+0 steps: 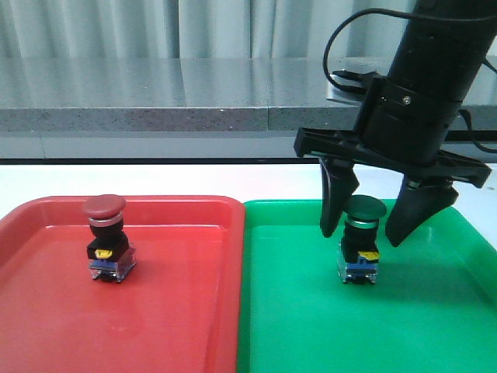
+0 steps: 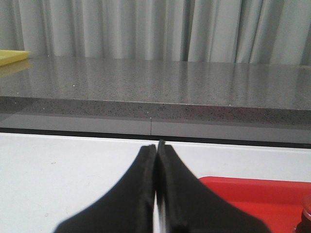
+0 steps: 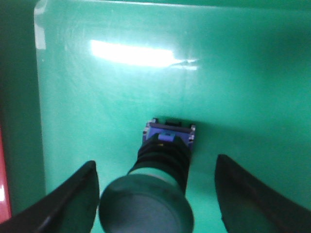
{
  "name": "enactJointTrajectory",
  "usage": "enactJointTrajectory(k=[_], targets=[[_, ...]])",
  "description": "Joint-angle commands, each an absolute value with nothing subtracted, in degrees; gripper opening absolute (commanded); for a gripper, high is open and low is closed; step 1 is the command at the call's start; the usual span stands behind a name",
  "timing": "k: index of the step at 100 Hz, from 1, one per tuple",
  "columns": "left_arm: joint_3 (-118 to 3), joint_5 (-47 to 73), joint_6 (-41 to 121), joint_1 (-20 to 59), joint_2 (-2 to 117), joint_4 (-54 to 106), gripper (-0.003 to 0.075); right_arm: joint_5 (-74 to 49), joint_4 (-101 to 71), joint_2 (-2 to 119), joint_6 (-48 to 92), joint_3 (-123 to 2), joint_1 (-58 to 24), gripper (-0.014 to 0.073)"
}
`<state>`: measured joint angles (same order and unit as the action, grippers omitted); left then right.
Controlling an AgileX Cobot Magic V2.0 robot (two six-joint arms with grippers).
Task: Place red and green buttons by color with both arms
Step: 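Open the right gripper and lift it away from the button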
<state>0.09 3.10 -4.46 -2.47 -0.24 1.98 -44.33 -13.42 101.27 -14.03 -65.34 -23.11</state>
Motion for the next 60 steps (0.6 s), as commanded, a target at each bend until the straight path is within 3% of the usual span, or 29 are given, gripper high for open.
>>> enactJointTrajectory(k=[1, 47, 60], targets=[[0.8, -1.4, -5.0, -2.4, -2.1, 2.1, -0.002, -44.9, -14.6, 97.6, -13.5, -67.0, -23.1, 0.0512], [0.8, -1.4, -5.0, -2.4, -2.1, 2.1, -0.002, -44.5, -11.4, 86.8, -12.8, -67.1, -23.0, 0.0505], [0.8, -1.4, -5.0, -2.4, -2.1, 2.1, -0.002, -45.2, -10.1, 84.7, -12.8, -67.1, -21.5, 0.0359]])
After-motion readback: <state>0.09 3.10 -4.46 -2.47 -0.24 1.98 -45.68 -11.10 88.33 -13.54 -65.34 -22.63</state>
